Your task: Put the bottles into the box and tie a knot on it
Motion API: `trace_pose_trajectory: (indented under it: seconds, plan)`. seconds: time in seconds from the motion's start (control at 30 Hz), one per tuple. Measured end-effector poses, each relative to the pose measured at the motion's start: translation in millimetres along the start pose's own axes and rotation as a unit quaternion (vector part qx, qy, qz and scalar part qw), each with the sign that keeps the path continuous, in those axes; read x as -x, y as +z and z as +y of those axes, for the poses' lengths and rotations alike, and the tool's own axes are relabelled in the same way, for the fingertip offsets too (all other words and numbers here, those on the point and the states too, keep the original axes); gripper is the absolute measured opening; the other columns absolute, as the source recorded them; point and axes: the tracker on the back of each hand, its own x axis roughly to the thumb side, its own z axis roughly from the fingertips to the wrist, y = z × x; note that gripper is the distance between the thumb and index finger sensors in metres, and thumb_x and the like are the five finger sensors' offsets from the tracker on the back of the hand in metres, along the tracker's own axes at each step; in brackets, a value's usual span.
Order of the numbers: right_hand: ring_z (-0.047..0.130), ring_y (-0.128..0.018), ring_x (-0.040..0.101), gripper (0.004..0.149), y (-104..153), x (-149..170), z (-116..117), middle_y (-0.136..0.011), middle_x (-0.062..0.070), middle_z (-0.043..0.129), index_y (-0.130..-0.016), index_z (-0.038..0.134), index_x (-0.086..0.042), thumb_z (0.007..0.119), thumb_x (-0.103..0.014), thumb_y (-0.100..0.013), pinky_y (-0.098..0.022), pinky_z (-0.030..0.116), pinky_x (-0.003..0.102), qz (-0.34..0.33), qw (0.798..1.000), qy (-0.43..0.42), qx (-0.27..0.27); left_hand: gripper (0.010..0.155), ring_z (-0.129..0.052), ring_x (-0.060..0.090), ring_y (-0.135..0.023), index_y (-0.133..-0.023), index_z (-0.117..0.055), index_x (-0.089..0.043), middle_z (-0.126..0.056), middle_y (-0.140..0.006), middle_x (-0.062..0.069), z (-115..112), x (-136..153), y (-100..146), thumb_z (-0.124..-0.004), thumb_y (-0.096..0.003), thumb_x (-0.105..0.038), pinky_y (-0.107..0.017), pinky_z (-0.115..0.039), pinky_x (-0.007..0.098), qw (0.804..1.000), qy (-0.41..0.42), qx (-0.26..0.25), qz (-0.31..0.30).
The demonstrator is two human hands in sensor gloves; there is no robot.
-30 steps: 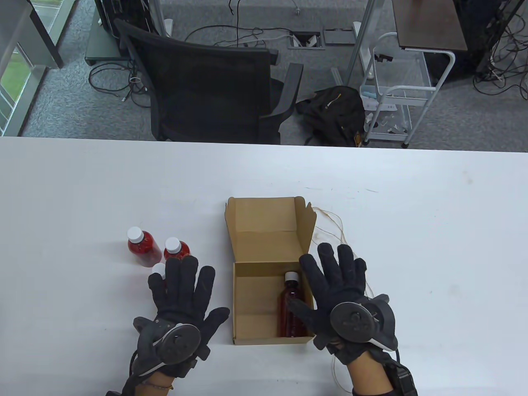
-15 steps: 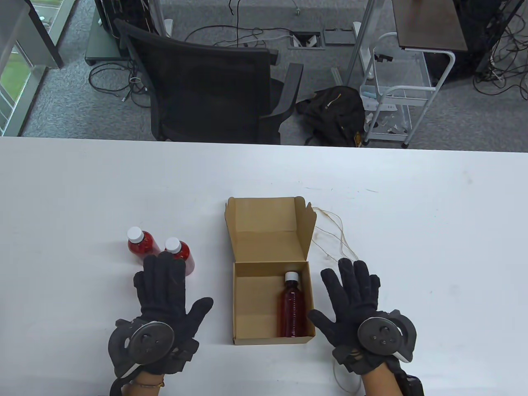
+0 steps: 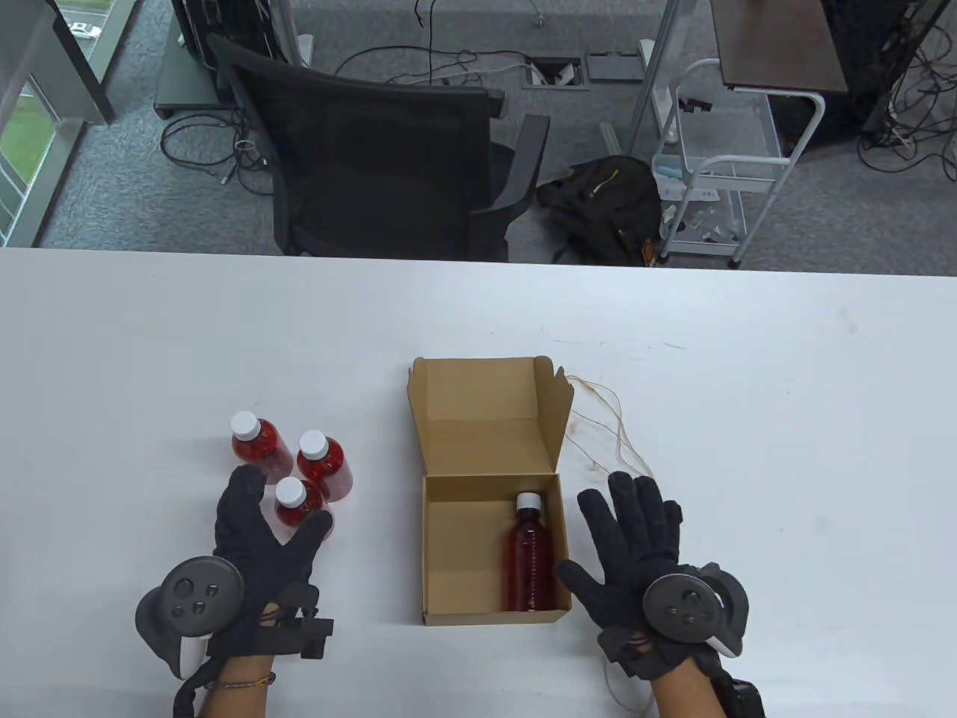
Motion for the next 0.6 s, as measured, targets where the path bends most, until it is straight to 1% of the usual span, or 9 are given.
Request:
trace_pose_trajectory:
  seconds: [0.03, 0.13, 0.33, 0.5, 0.6]
  plan:
    - [0.016, -0.099, 0.054, 0.083, 0, 0, 0, -0.115, 0.023, 0.022, -0.112, 0.039, -0.018, 0.076, -0.058, -0.049, -0.059, 0.013, 0.078, 0.001, 1.0, -0.001, 0.0, 0.104, -0.069, 0.048, -0.099, -0.116, -0.029, -0.008, -0.051, -0.117, 0.022, -3, 3, -1, -0.084, -0.0477, -0.063, -0.071, -0.061, 0.066, 1.0, 0.007, 0.014, 0.009]
    - [0.016, -0.099, 0.054, 0.083, 0, 0, 1, -0.115, 0.023, 0.023, -0.112, 0.039, -0.018, 0.076, -0.057, -0.049, -0.059, 0.013, 0.078, 0.002, 1.0, 0.003, -0.003, 0.103, -0.068, 0.049, -0.101, -0.116, -0.031, -0.009, -0.051, -0.118, 0.022, -11, 8, -3, -0.086, -0.047, -0.062, -0.071, -0.061, 0.066, 0.999, 0.025, 0.029, 0.024]
    - [0.017, -0.098, 0.055, 0.083, 0, 1, 1, -0.115, 0.023, 0.023, -0.112, 0.038, -0.018, 0.075, -0.057, -0.049, -0.059, 0.013, 0.078, 0.006, 1.0, -0.002, 0.0, 0.102, -0.068, 0.048, -0.102, -0.116, -0.033, -0.011, -0.051, -0.119, 0.021, -23, 20, -10, -0.088, -0.0462, -0.061, -0.071, -0.061, 0.067, 0.998, 0.0, 0.041, 0.051]
    - [0.017, -0.099, 0.054, 0.083, -1, 2, 1, -0.115, 0.023, 0.023, -0.112, 0.039, -0.018, 0.075, -0.057, -0.049, -0.059, 0.013, 0.078, 0.006, 1.0, -0.003, -0.003, 0.095, -0.074, 0.048, -0.101, -0.115, -0.044, -0.013, -0.058, -0.118, 0.022, -32, 34, -13, -0.092, -0.0448, -0.057, -0.07, -0.063, 0.067, 0.995, 0.015, 0.051, 0.08]
    - [0.017, -0.098, 0.054, 0.083, -2, 3, 0, -0.115, 0.024, 0.023, -0.112, 0.039, -0.018, 0.075, -0.057, -0.049, -0.059, 0.013, 0.078, 0.008, 1.0, -0.005, -0.004, 0.096, -0.077, 0.046, -0.102, -0.115, -0.043, -0.017, -0.061, -0.119, 0.021, -33, 37, -14, -0.093, -0.0435, -0.056, -0.07, -0.064, 0.067, 0.995, 0.018, 0.059, 0.081]
